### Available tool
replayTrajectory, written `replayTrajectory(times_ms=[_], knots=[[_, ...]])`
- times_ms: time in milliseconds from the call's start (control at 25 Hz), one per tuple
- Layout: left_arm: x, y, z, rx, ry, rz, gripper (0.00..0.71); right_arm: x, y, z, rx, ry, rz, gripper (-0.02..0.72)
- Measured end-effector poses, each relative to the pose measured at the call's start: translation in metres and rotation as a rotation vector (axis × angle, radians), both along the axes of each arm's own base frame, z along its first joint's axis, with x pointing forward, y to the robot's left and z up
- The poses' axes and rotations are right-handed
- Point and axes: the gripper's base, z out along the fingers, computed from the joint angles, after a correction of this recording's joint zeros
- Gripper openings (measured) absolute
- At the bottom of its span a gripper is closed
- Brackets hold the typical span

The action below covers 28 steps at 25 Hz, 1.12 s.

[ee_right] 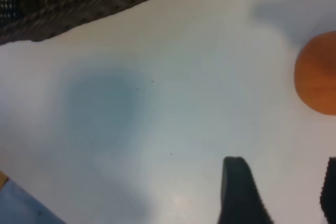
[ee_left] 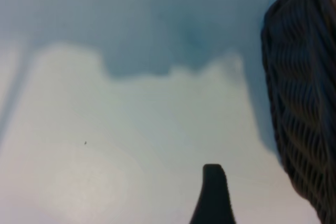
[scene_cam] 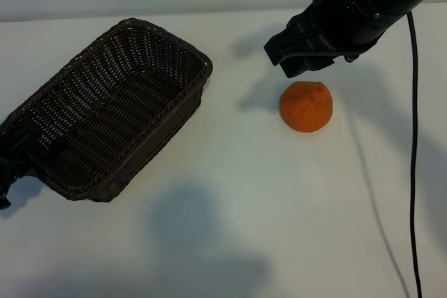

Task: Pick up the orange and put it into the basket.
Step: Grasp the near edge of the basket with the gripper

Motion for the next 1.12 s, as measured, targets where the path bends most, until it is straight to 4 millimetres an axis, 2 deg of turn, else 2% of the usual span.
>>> replayTrajectory(times_ms=[400,760,1120], knots=[[0.001,0.001,-0.002,0.005,0.010,0.000,0.587,-0.003,0.001,-0.001,-0.003,0.024,0.029,0.387],[-0.004,-0.002,0.022,-0.018,-0.158,0.024,0.587,-0.004,0.001,-0.001,-0.010,0.026,0.048,0.387],[-0.007,-0.002,0.023,-0.023,-0.141,0.024,0.587,-0.006,0.005,-0.001,-0.009,0.025,0.070,0.387]])
